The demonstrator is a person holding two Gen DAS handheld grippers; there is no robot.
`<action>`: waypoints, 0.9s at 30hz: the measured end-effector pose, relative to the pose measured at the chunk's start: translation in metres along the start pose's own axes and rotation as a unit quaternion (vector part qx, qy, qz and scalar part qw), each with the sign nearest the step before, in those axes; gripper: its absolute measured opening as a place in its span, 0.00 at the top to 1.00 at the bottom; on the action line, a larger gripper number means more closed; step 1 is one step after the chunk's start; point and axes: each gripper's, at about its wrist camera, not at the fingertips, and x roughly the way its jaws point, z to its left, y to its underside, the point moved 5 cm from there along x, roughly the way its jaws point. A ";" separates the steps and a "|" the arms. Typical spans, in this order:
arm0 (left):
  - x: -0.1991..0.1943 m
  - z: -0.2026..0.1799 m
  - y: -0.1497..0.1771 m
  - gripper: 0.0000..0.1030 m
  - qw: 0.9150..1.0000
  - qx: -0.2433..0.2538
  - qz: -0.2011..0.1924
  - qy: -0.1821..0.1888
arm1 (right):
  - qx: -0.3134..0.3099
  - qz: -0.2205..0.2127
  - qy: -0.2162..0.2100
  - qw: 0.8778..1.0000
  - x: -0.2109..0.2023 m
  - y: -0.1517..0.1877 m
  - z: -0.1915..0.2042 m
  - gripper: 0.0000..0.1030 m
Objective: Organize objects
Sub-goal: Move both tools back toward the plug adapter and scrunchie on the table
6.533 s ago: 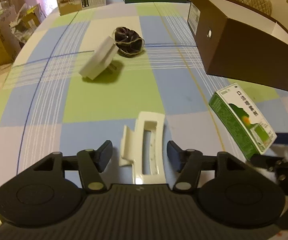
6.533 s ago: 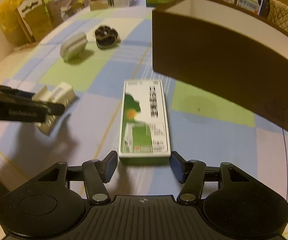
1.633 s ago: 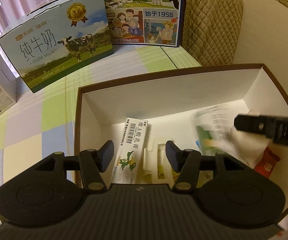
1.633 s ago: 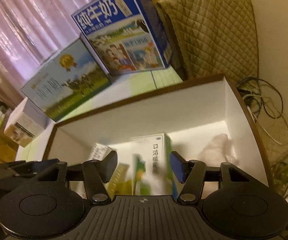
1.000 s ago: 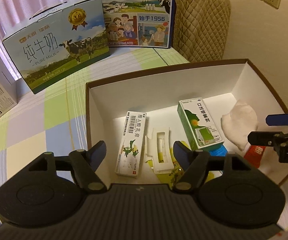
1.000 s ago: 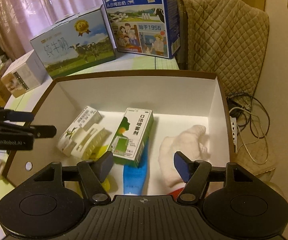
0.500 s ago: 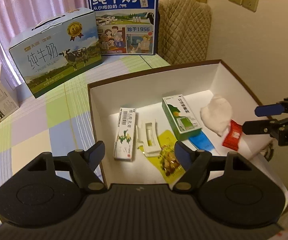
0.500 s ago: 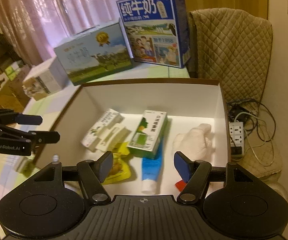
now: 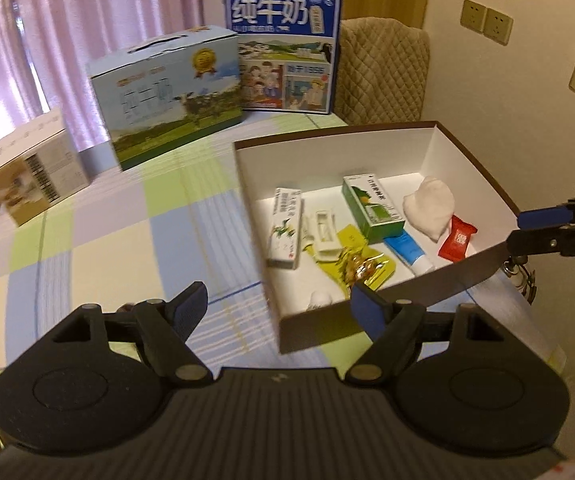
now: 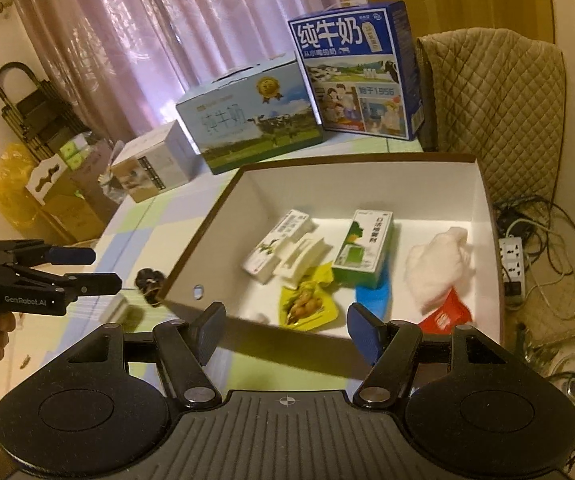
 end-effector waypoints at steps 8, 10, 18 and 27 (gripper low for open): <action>-0.030 0.005 0.032 0.26 1.000 0.009 -0.005 -0.005 | 0.009 0.011 0.006 1.000 -0.007 0.016 0.020 0.37; -0.035 0.008 0.040 0.26 1.000 0.005 -0.004 -0.005 | 0.009 0.011 -0.003 1.000 -0.007 0.020 0.027 0.37; -0.048 0.034 0.077 0.26 0.999 -0.018 0.015 -0.023 | 0.015 0.003 -0.050 0.999 -0.001 0.035 0.057 0.37; -0.059 0.076 0.126 0.26 0.995 -0.073 0.046 -0.044 | -0.007 0.030 -0.078 0.996 0.034 0.057 0.098 0.37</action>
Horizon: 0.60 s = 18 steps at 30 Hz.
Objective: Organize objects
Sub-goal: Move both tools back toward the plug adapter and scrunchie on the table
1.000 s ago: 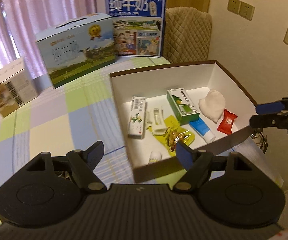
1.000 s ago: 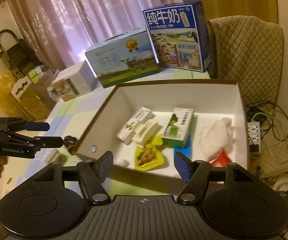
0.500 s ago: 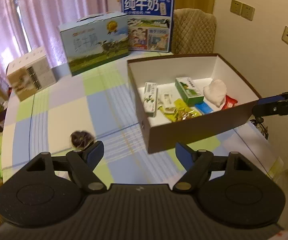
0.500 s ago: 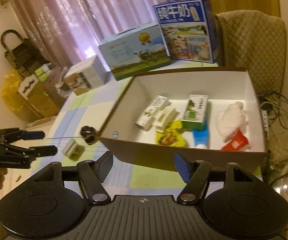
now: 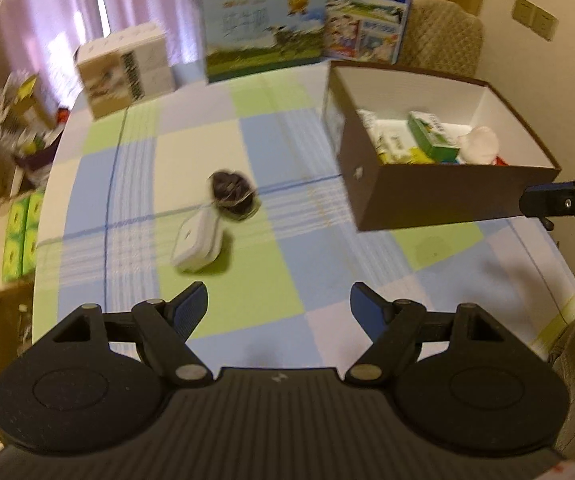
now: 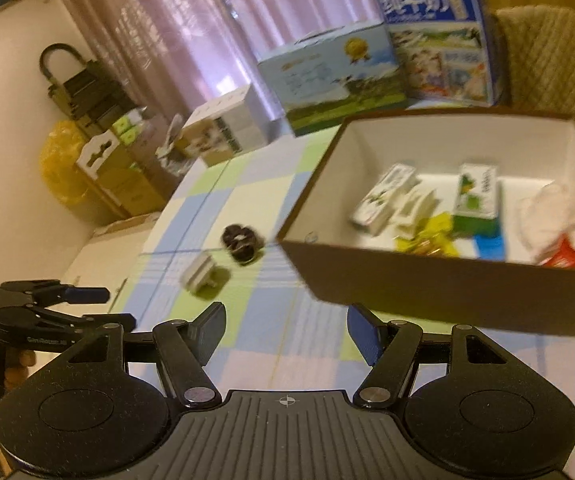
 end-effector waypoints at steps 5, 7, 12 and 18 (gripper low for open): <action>0.004 0.019 0.014 0.26 0.999 -0.015 0.004 -0.030 | 0.003 0.014 -0.001 1.000 0.031 0.010 0.017 0.37; 0.005 0.023 0.018 0.26 0.999 -0.019 0.003 -0.037 | 0.003 0.017 0.001 1.000 0.043 0.014 0.023 0.37; 0.009 0.031 0.026 0.26 0.998 -0.016 -0.001 -0.062 | -0.004 0.023 0.007 1.000 0.068 0.021 0.035 0.37; 0.021 0.038 0.032 0.26 0.997 -0.024 -0.001 -0.070 | -0.013 0.033 0.012 0.999 0.094 0.027 0.048 0.37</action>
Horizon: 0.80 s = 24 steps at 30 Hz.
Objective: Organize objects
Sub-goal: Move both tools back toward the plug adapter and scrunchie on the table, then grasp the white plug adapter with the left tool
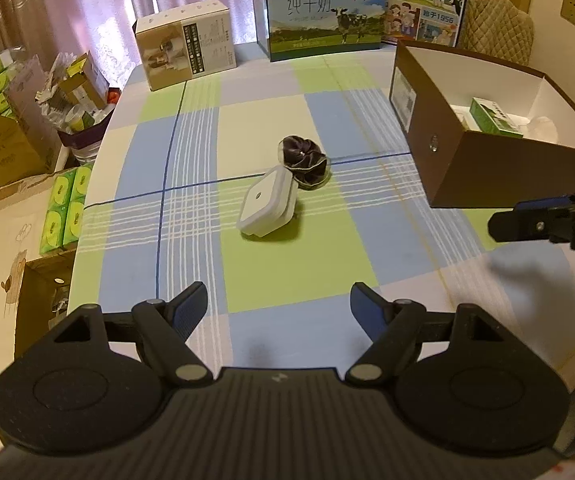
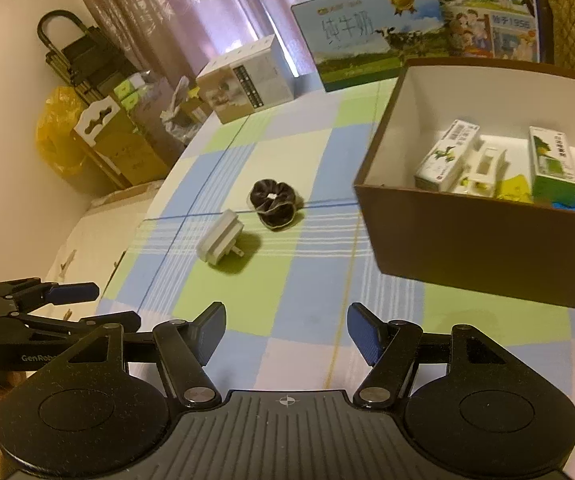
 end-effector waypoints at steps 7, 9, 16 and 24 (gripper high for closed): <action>0.018 0.006 0.003 0.27 1.000 -0.012 -0.007 -0.018 | 0.002 -0.004 0.012 1.000 0.025 -0.001 0.008 0.37; 0.026 0.005 0.003 0.27 1.000 -0.011 -0.012 -0.023 | -0.001 -0.006 0.016 1.000 0.032 -0.003 0.010 0.37; 0.058 0.002 -0.006 0.32 0.999 0.007 -0.027 -0.016 | 0.011 -0.013 0.027 1.000 0.054 -0.009 0.009 0.37; 0.098 0.000 -0.027 0.36 0.997 0.037 -0.055 -0.035 | 0.029 -0.014 0.038 0.999 0.074 -0.013 0.003 0.37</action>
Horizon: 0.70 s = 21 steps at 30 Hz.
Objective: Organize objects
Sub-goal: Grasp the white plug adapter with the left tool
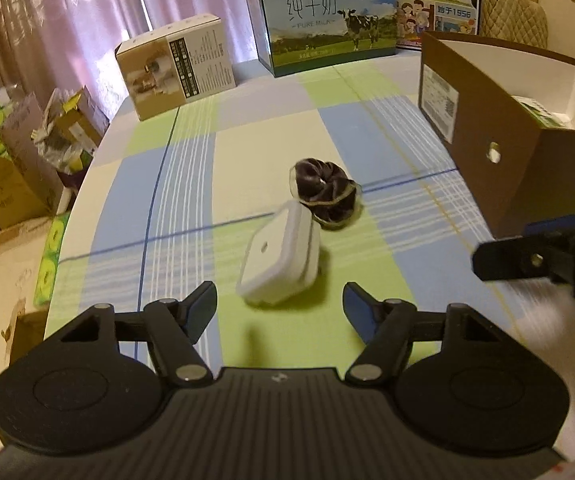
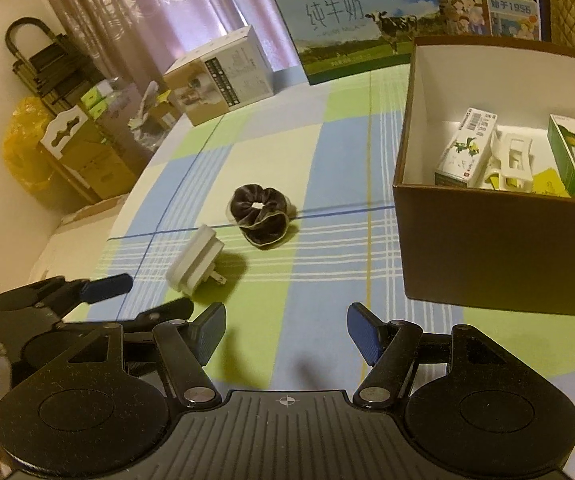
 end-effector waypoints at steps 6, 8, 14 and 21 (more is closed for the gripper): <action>0.021 0.001 -0.003 0.40 1.000 0.003 -0.012 -0.005 | 0.008 0.000 0.007 1.000 0.007 0.001 -0.007 0.37; 0.024 0.000 -0.004 0.40 1.000 0.009 -0.014 -0.007 | 0.012 -0.001 0.008 1.000 0.008 0.002 -0.009 0.37; 0.033 -0.001 -0.004 0.55 1.000 0.011 -0.013 -0.002 | 0.021 -0.002 0.008 1.000 0.012 0.003 -0.011 0.37; 0.030 0.002 -0.005 0.69 1.000 0.010 -0.025 0.000 | 0.013 0.001 0.006 1.000 0.016 0.005 -0.008 0.37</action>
